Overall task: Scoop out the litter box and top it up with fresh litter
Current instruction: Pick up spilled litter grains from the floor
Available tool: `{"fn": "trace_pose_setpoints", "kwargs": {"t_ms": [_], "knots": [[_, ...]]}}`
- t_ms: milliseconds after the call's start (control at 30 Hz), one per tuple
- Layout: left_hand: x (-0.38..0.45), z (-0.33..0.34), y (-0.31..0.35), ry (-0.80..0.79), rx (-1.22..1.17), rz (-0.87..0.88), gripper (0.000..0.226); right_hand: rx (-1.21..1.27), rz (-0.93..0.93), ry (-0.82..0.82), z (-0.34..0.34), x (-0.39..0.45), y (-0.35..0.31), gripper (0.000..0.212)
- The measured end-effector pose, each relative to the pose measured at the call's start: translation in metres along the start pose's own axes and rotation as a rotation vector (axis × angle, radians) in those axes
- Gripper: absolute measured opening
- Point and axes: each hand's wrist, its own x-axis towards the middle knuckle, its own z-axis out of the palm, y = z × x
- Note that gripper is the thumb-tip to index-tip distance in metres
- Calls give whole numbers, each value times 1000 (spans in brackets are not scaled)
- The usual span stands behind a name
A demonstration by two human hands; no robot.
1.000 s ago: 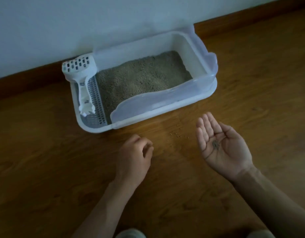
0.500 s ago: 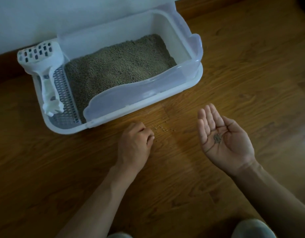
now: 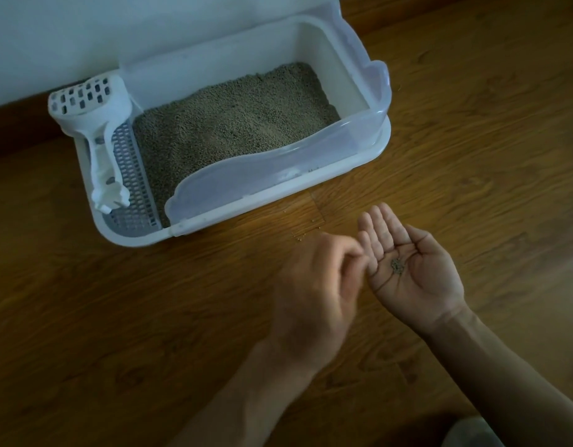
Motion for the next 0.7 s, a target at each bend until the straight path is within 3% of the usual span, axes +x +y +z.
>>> {"fn": "trace_pose_setpoints", "kwargs": {"t_ms": [167, 300, 467, 700], "knots": [[-3, 10, 29, -146, 16, 54, 18, -101, 85, -107, -5, -1, 1, 49], [-10, -11, 10, -39, -166, -42, 14, -98, 86, -132, -7, -6, 0, 58], [-8, -22, -64, -98, 230, -326, 7, -123, 82, -83, -7, -10, 1, 59], [-7, -13, -94, -247, 375, -181, 13, -89, 107, -167, -13, -5, 0, 62]]}}
